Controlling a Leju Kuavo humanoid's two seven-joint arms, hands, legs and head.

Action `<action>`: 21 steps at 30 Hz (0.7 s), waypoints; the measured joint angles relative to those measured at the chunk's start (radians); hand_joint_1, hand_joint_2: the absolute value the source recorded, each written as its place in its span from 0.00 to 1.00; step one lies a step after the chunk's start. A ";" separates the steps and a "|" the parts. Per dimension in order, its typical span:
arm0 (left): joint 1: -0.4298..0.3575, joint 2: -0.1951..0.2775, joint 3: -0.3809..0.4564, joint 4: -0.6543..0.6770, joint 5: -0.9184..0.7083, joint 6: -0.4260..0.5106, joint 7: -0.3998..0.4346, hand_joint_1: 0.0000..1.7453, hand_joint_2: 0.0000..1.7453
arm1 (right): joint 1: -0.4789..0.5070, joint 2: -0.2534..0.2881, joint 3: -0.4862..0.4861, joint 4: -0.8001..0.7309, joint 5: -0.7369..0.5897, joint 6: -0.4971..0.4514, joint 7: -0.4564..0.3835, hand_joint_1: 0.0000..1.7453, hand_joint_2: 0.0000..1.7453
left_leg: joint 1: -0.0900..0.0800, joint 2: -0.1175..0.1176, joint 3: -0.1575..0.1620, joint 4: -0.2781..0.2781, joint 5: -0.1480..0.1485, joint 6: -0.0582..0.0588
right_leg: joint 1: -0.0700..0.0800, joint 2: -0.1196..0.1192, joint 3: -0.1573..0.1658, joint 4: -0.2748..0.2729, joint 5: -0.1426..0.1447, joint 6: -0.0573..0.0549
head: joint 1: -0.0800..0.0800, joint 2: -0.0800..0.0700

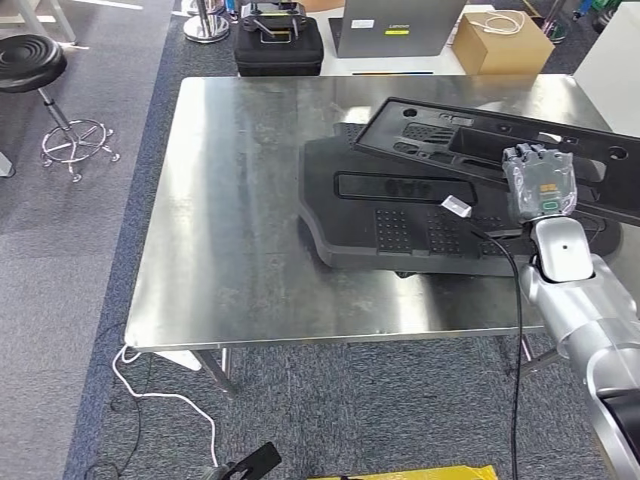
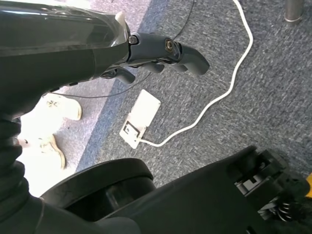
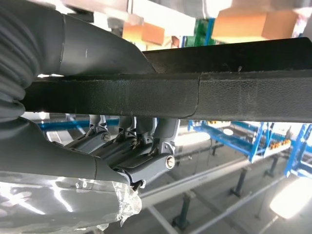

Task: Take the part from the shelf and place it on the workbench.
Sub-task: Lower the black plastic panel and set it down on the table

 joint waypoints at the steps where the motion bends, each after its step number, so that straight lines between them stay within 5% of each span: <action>1: 0.000 0.000 0.000 0.000 0.000 0.001 -0.002 0.00 1.00 | 0.000 0.000 -0.003 0.003 -0.008 -0.001 -0.003 1.00 1.00 | -0.001 -0.001 0.001 0.000 -0.002 -0.003 | 0.001 0.000 0.035 -0.068 0.027 -0.002 | 0.000 0.000; 3: 0.000 0.000 0.000 0.000 0.000 0.003 -0.007 0.00 1.00 | 0.001 0.001 -0.014 0.009 -0.027 -0.003 -0.013 1.00 1.00 | -0.003 -0.003 0.002 -0.001 -0.004 -0.010 | 0.005 0.002 0.077 -0.154 0.049 -0.009 | -0.001 0.000; 7: 0.005 0.000 0.000 0.000 0.000 0.005 -0.015 0.00 1.00 | 0.014 0.007 -0.034 0.018 -0.059 -0.009 -0.036 1.00 1.00 | -0.002 -0.002 -0.003 0.005 -0.016 -0.027 | 0.005 0.001 0.082 -0.171 0.046 -0.030 | -0.001 0.000; 9: 0.005 0.000 0.000 0.000 0.001 0.008 -0.019 0.00 1.00 | 0.021 0.011 -0.045 0.020 -0.079 -0.011 -0.049 1.00 1.00 | -0.003 0.000 -0.036 0.079 -0.061 -0.031 | 0.002 -0.001 0.085 -0.176 0.049 -0.040 | -0.002 0.000; 11: 0.004 0.000 0.000 0.000 0.003 0.016 -0.024 0.00 1.00 | 0.034 0.016 -0.062 0.022 -0.112 -0.014 -0.071 1.00 1.00 | -0.004 0.002 -0.098 0.210 -0.115 -0.033 | 0.004 -0.001 0.085 -0.176 0.048 -0.044 | -0.002 0.000; 13: 0.001 0.000 0.000 0.000 0.007 0.022 -0.027 0.00 1.00 | 0.056 0.021 -0.083 0.021 -0.151 -0.017 -0.099 1.00 1.00 | -0.005 0.003 -0.126 0.268 -0.120 -0.034 | 0.006 -0.002 0.087 -0.176 0.047 -0.045 | -0.002 0.000; 17: 0.007 0.000 0.000 0.000 0.009 0.026 -0.032 0.00 1.00 | 0.098 0.031 -0.139 -0.007 -0.207 -0.020 -0.141 1.00 1.00 | -0.007 0.004 -0.027 0.053 -0.007 -0.024 | 0.009 0.002 0.090 -0.169 0.041 -0.040 | -0.002 0.000; 21: 0.015 0.000 0.000 0.000 0.009 0.026 -0.038 0.00 1.00 | 0.137 0.037 -0.201 -0.054 -0.216 -0.024 -0.171 1.00 1.00 | -0.010 0.002 -0.004 -0.003 0.002 -0.014 | 0.009 0.002 0.083 -0.166 0.041 -0.025 | -0.001 0.000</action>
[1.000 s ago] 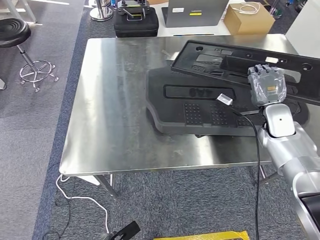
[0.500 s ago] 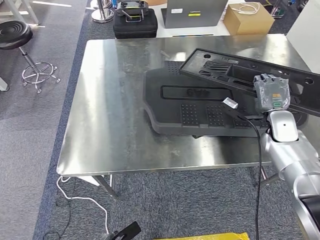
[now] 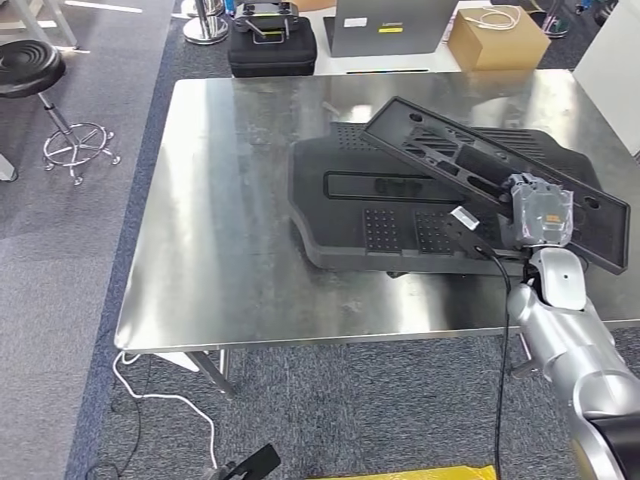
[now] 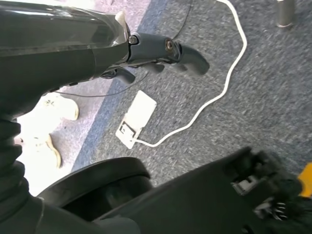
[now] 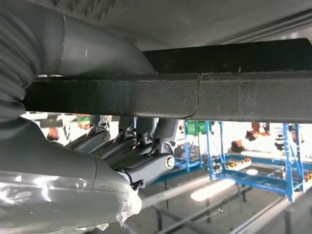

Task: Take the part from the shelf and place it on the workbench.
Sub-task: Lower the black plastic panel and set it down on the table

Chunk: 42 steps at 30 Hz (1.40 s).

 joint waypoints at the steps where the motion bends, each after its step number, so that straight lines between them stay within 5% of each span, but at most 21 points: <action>1: 0.001 0.000 0.000 0.000 0.000 0.000 -0.002 0.00 1.00 | 0.013 0.002 -0.017 -0.016 0.006 0.000 -0.008 1.00 1.00 | 0.002 0.000 0.001 -0.003 0.002 0.005 | -0.001 0.000 -0.003 0.007 -0.007 0.004 | 0.001 0.000; 3: 0.001 -0.001 0.000 0.000 0.000 0.000 -0.006 0.00 1.00 | 0.038 0.007 -0.058 -0.054 0.026 -0.001 -0.026 1.00 1.00 | 0.006 0.000 0.004 -0.008 0.006 0.014 | -0.004 -0.001 -0.030 0.071 -0.049 0.014 | 0.003 0.000; 5: 0.003 -0.001 0.001 0.000 0.000 0.000 -0.008 0.00 1.00 | 0.060 0.014 -0.101 -0.086 0.045 -0.001 -0.042 1.00 1.00 | 0.006 0.000 0.005 -0.008 0.006 0.018 | -0.007 -0.001 -0.086 0.200 -0.107 0.022 | 0.005 0.000; 7: 0.004 -0.001 0.002 0.000 0.000 -0.002 -0.008 0.00 1.00 | 0.082 0.020 -0.140 -0.111 0.063 -0.001 -0.057 1.00 1.00 | 0.006 0.000 0.007 -0.008 0.005 0.018 | -0.010 -0.001 -0.119 0.273 -0.123 0.027 | 0.005 0.000; 8: 0.004 -0.001 0.002 0.000 0.000 -0.003 -0.009 0.00 1.00 | 0.090 0.024 -0.158 -0.122 0.071 -0.001 -0.064 1.00 1.00 | 0.007 -0.001 0.009 -0.008 0.005 0.017 | -0.011 -0.001 -0.109 0.254 -0.105 0.027 | 0.005 0.000; 10: 0.003 -0.001 0.003 0.000 0.000 -0.004 -0.011 0.00 1.00 | 0.096 0.032 -0.190 -0.143 0.085 -0.001 -0.074 1.00 1.00 | 0.007 -0.001 0.014 -0.008 0.002 0.013 | -0.013 -0.002 -0.042 0.122 -0.043 0.027 | 0.005 0.000; 12: 0.002 -0.002 0.004 0.000 0.000 -0.002 -0.011 0.00 1.00 | 0.096 0.038 -0.213 -0.156 0.093 -0.001 -0.080 1.00 1.00 | 0.005 -0.001 0.015 -0.008 0.000 0.006 | -0.010 -0.001 0.013 0.015 -0.010 0.022 | 0.005 0.000; 17: 0.002 -0.003 0.005 0.000 0.000 0.017 0.015 0.00 1.00 | 0.098 0.052 -0.254 -0.174 0.110 -0.002 -0.089 1.00 1.00 | 0.004 0.000 0.006 0.006 -0.017 -0.018 | -0.008 0.001 0.028 -0.014 -0.015 -0.011 | 0.003 0.000; 20: -0.001 -0.003 0.006 0.000 0.006 0.028 0.019 0.00 1.00 | 0.097 0.060 -0.269 -0.179 0.114 -0.003 -0.093 1.00 1.00 | 0.004 0.002 -0.072 0.174 -0.096 -0.020 | -0.007 -0.004 0.039 -0.017 -0.015 -0.027 | 0.002 0.000; 22: -0.007 -0.003 0.006 0.000 0.012 0.028 0.021 0.00 1.00 | 0.098 0.065 -0.275 -0.179 0.116 -0.003 -0.096 1.00 1.00 | 0.003 0.002 -0.120 0.266 -0.121 -0.020 | -0.004 -0.003 0.042 -0.016 -0.017 -0.029 | 0.002 0.000; 24: -0.011 -0.003 0.007 0.000 0.013 0.026 0.025 0.00 1.00 | 0.100 0.070 -0.279 -0.179 0.118 -0.003 -0.098 1.00 1.00 | 0.002 0.002 -0.102 0.215 -0.071 -0.016 | -0.002 0.000 0.047 -0.015 -0.022 -0.028 | 0.002 0.000; 27: -0.007 -0.003 0.007 0.000 0.013 0.025 0.029 0.00 1.00 | 0.099 0.074 -0.288 -0.180 0.122 -0.003 -0.098 1.00 1.00 | -0.001 0.002 -0.023 0.035 0.017 -0.004 | 0.001 0.004 0.052 -0.011 -0.033 -0.019 | 0.003 0.000; 32: -0.004 -0.003 0.007 0.000 0.013 0.024 0.033 0.00 1.00 | 0.100 0.075 -0.296 -0.180 0.126 -0.003 -0.100 1.00 1.00 | -0.002 0.001 -0.003 -0.012 0.015 0.008 | 0.000 0.002 0.040 0.005 -0.048 0.004 | 0.005 0.000; 37: -0.005 -0.004 0.007 0.000 0.013 0.021 0.033 0.00 1.00 | 0.103 0.075 -0.305 -0.176 0.126 -0.004 -0.101 1.00 1.00 | 0.004 0.001 0.002 -0.016 0.012 0.021 | -0.008 0.000 -0.096 0.265 -0.148 0.024 | 0.008 0.000; 39: -0.004 -0.004 0.007 0.000 0.013 0.021 0.031 0.00 1.00 | 0.106 0.074 -0.310 -0.176 0.126 -0.004 -0.102 1.00 1.00 | 0.004 0.001 0.007 -0.015 0.009 0.020 | -0.011 -0.001 -0.092 0.233 -0.104 0.026 | 0.008 0.000; 42: -0.006 -0.004 0.007 0.000 0.013 0.023 0.030 0.00 1.00 | 0.102 0.074 -0.316 -0.177 0.127 -0.004 -0.104 1.00 1.00 | 0.004 0.000 0.020 -0.016 -0.007 0.008 | -0.010 -0.001 -0.001 0.037 -0.015 0.022 | 0.007 0.000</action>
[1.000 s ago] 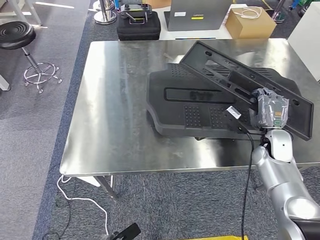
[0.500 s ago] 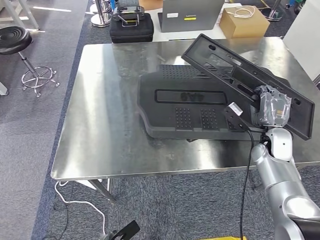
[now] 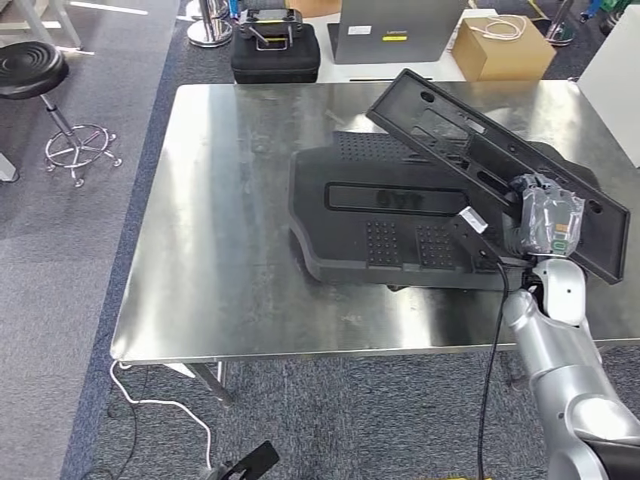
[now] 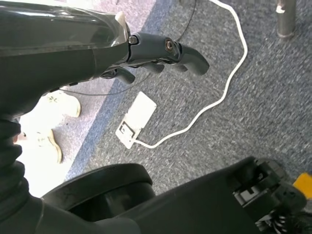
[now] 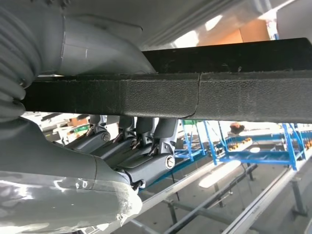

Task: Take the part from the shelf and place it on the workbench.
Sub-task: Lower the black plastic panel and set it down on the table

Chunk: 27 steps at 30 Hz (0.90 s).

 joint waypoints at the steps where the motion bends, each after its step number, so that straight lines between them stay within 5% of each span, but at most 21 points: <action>1: -0.001 0.000 0.000 0.000 0.000 0.001 0.000 0.00 1.00 | -0.001 0.000 -0.002 0.000 0.000 0.000 0.000 1.00 1.00 | -0.001 0.000 0.003 -0.001 -0.005 -0.005 | 0.002 0.000 0.018 -0.034 0.003 -0.005 | 0.000 0.000; 6: -0.001 0.000 0.000 0.000 0.000 0.001 -0.002 0.00 1.00 | -0.002 0.000 -0.006 0.000 0.000 -0.001 -0.006 1.00 1.00 | -0.001 0.001 -0.005 0.034 -0.035 -0.027 | 0.002 0.002 0.041 -0.055 -0.005 -0.037 | -0.002 0.000; 9: -0.002 0.000 0.001 0.000 0.010 0.002 -0.005 0.00 1.00 | 0.002 0.000 -0.008 0.000 -0.001 -0.001 -0.010 1.00 1.00 | -0.002 0.003 -0.112 0.218 -0.099 -0.030 | 0.003 0.002 0.051 -0.057 -0.015 -0.049 | -0.002 0.000; 11: -0.007 0.000 0.001 0.000 0.035 0.003 -0.007 0.00 1.00 | 0.009 0.000 -0.009 0.001 0.000 -0.001 -0.011 1.00 1.00 | -0.003 0.003 -0.172 0.288 -0.093 -0.030 | 0.005 0.003 0.061 -0.057 -0.025 -0.051 | -0.002 0.000; 14: -0.008 0.000 0.001 0.000 0.050 0.001 -0.005 0.00 1.00 | 0.013 0.001 -0.010 0.001 -0.001 -0.001 -0.012 1.00 1.00 | -0.005 0.003 -0.137 0.147 0.029 -0.018 | 0.007 0.008 0.088 -0.054 -0.050 -0.047 | -0.002 0.000; 16: -0.004 0.000 0.001 0.000 0.050 -0.003 -0.004 0.00 1.00 | 0.010 0.001 -0.012 0.003 -0.002 -0.001 -0.012 1.00 1.00 | -0.010 0.002 -0.098 0.054 0.075 -0.008 | 0.010 0.011 0.100 -0.050 -0.065 -0.038 | 0.000 0.000; 21: -0.003 0.000 0.001 0.000 0.050 -0.005 -0.009 0.00 1.00 | 0.010 -0.001 -0.015 0.009 -0.001 -0.002 -0.013 1.00 1.00 | -0.007 0.002 -0.076 0.011 0.057 0.006 | 0.008 0.009 0.082 -0.021 -0.091 -0.017 | 0.001 0.000; 25: 0.000 0.000 0.001 0.000 0.050 -0.003 -0.012 0.00 1.00 | 0.016 -0.005 -0.019 0.016 -0.002 -0.003 -0.013 1.00 1.00 | -0.001 0.001 -0.067 0.005 0.051 0.012 | 0.001 0.007 -0.066 0.222 -0.163 0.002 | 0.002 0.000; 27: 0.002 0.000 0.001 0.000 0.050 -0.002 -0.012 0.00 1.00 | 0.021 -0.007 -0.021 0.020 -0.002 -0.003 -0.013 1.00 1.00 | 0.000 0.001 -0.063 0.005 0.047 0.010 | -0.003 0.006 -0.099 0.235 -0.132 0.007 | 0.002 0.000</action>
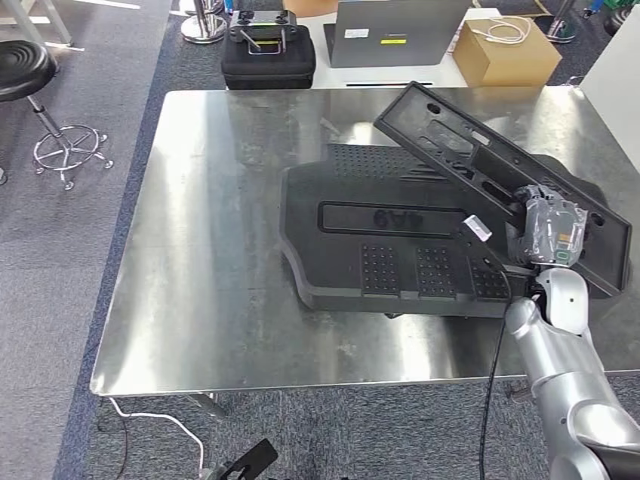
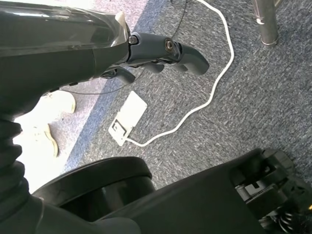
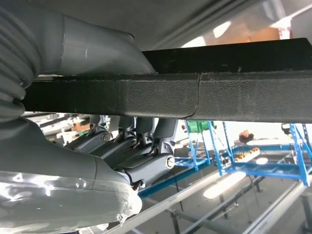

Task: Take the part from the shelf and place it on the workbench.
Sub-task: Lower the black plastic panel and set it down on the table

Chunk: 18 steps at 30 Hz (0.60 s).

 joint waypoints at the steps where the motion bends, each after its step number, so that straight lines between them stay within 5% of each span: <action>1: 0.000 0.000 0.000 0.000 0.000 0.000 0.000 0.00 1.00 | -0.001 0.000 0.000 0.000 0.000 0.000 0.000 1.00 1.00 | 0.001 0.000 0.004 0.000 -0.002 -0.002 | -0.002 -0.001 0.014 -0.052 0.039 0.001 | 0.000 0.000; 3: -0.001 0.000 0.000 0.000 0.000 -0.001 -0.001 0.00 1.00 | -0.010 0.000 0.000 0.006 -0.005 0.000 -0.004 1.00 1.00 | 0.000 -0.001 0.010 0.001 -0.007 -0.009 | -0.003 -0.003 0.073 -0.198 0.114 0.002 | 0.000 0.000; 5: -0.002 0.000 0.000 0.000 0.000 -0.002 -0.003 0.00 1.00 | -0.029 0.000 0.001 0.030 -0.020 0.009 -0.014 1.00 1.00 | -0.003 -0.001 0.013 0.000 -0.009 -0.017 | 0.000 -0.002 0.108 -0.272 0.138 -0.006 | -0.001 0.000; 9: 0.001 0.000 0.001 0.000 0.000 -0.003 -0.005 0.00 1.00 | -0.066 -0.002 0.017 0.109 -0.038 0.077 -0.015 1.00 1.00 | -0.001 0.000 0.008 0.016 -0.025 -0.033 | 0.000 -0.001 0.112 -0.282 0.142 -0.035 | -0.002 0.000; 13: -0.004 0.000 0.002 0.000 0.001 -0.004 -0.008 0.00 1.00 | -0.090 -0.003 0.038 0.155 -0.036 0.110 -0.005 1.00 1.00 | -0.002 0.002 -0.085 0.238 -0.136 -0.039 | 0.002 -0.004 0.114 -0.285 0.144 -0.049 | -0.003 0.000; 15: -0.007 0.000 0.002 0.000 0.001 -0.004 -0.009 0.00 1.00 | -0.093 -0.004 0.045 0.171 -0.035 0.114 -0.003 0.50 0.50 | -0.002 0.002 -0.095 0.273 -0.138 -0.038 | 0.004 -0.004 0.116 -0.284 0.143 -0.049 | -0.003 0.000; 17: -0.006 0.000 0.002 0.000 0.001 -0.004 -0.009 0.00 1.00 | -0.097 -0.004 0.050 0.181 -0.036 0.114 -0.002 0.00 0.00 | -0.002 0.002 -0.041 0.173 -0.084 -0.034 | 0.005 -0.002 0.117 -0.283 0.142 -0.048 | -0.003 0.000; 18: -0.004 0.000 0.002 0.000 0.000 -0.003 -0.011 0.00 1.00 | -0.100 -0.004 0.051 0.186 -0.038 0.114 -0.001 0.00 0.00 | -0.002 0.002 -0.008 0.108 -0.059 -0.031 | 0.007 -0.001 0.116 -0.281 0.141 -0.046 | -0.003 0.000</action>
